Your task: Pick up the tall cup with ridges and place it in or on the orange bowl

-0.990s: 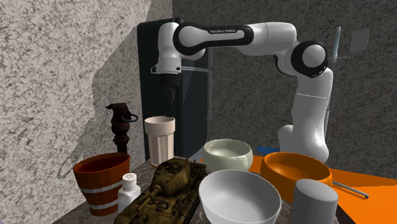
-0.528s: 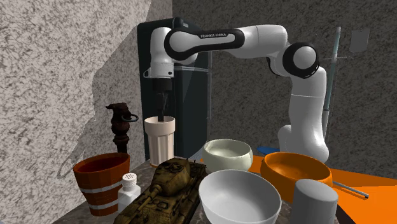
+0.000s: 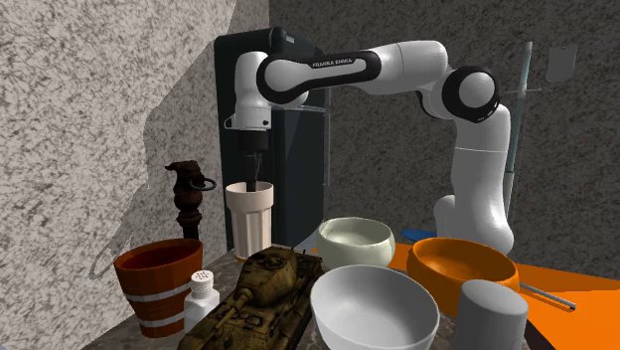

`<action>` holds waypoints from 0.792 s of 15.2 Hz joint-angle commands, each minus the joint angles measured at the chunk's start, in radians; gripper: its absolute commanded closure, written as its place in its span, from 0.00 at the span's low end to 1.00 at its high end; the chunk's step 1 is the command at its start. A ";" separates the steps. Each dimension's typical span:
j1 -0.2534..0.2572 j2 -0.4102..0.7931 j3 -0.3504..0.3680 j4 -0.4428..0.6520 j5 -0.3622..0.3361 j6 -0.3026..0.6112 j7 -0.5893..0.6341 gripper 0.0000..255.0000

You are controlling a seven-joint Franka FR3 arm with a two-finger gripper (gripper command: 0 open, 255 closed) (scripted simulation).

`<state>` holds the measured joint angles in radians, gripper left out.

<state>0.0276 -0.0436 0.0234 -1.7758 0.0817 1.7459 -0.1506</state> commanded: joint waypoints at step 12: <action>0.000 0.000 0.000 0.000 0.000 0.000 0.000 1.00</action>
<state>0.0273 -0.0443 0.0231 -1.7758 0.0816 1.7469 -0.1507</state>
